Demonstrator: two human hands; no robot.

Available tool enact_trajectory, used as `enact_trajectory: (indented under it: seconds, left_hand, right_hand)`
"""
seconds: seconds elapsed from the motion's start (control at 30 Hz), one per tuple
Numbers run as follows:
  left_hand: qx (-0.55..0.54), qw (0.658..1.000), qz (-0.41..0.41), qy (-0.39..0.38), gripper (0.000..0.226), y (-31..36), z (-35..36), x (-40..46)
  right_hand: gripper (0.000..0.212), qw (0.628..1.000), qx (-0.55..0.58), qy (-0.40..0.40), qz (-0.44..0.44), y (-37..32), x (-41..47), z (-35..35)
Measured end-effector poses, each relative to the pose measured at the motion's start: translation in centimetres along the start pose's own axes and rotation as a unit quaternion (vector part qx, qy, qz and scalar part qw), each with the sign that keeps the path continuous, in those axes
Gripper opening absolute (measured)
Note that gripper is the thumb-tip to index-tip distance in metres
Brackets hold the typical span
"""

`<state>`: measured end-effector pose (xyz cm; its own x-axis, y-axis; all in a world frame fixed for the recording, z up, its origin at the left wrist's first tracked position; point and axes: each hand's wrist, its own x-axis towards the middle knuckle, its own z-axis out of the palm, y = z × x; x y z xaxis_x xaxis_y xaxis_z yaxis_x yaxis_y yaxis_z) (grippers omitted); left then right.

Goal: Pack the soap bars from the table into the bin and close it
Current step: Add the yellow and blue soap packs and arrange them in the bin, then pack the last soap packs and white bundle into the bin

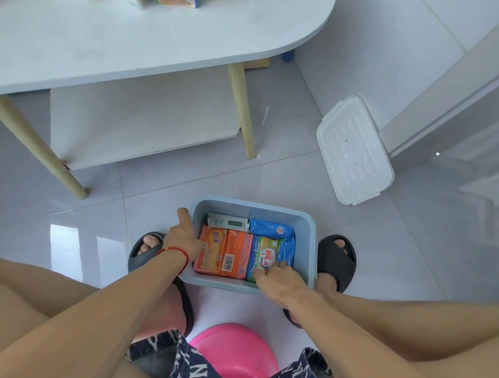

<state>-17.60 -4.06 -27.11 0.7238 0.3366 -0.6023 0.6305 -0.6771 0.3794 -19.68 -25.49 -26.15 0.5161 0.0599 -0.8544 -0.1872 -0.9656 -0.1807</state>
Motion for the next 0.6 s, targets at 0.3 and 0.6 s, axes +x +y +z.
enact_trajectory:
  seconds: [0.3,0.6]
  left_hand:
    - [-0.099,0.985,-0.118,0.076,0.034,-0.5,0.5,-1.2]
    - [-0.166,0.973,-0.030,0.158,0.058,2.5,-9.0,-2.2]
  right_hand:
    - [0.027,0.994,-0.017,0.044,-0.100,-2.1,-0.1,-4.9]
    - [0.029,0.876,0.125,0.231,-0.405,-15.0,-6.9,-16.2]
